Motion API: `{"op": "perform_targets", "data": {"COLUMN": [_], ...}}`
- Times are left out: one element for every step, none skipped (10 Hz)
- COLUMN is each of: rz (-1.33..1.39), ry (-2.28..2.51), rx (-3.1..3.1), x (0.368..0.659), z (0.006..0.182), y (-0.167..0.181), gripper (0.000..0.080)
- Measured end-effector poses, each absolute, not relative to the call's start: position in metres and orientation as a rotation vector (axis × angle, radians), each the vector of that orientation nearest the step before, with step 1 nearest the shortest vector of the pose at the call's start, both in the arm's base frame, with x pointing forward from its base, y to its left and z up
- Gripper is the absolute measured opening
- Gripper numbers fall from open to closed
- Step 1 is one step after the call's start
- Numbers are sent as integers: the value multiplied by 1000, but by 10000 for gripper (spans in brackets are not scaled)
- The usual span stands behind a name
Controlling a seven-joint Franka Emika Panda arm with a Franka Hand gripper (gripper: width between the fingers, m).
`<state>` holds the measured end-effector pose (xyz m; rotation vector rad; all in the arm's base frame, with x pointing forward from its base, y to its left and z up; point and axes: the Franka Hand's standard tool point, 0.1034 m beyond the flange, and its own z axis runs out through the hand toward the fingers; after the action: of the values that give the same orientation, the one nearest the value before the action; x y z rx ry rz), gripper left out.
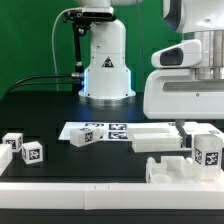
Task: Assemble chair
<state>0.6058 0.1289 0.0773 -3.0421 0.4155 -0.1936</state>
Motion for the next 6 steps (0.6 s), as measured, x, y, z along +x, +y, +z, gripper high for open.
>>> {"op": "perform_targets", "data": {"rz": [-188, -180, -164, -143, -117, -78], "ry": [540, 663, 836, 1037, 1327, 1633], "rx": [-3018, -2992, -2946, -2878, -2746, -2551], "x": [606, 605, 607, 607, 607, 605], "z": [77, 76, 77, 76, 76, 75], "y": [129, 127, 127, 127, 128, 132], "gripper": [391, 289, 289, 289, 289, 289]}}
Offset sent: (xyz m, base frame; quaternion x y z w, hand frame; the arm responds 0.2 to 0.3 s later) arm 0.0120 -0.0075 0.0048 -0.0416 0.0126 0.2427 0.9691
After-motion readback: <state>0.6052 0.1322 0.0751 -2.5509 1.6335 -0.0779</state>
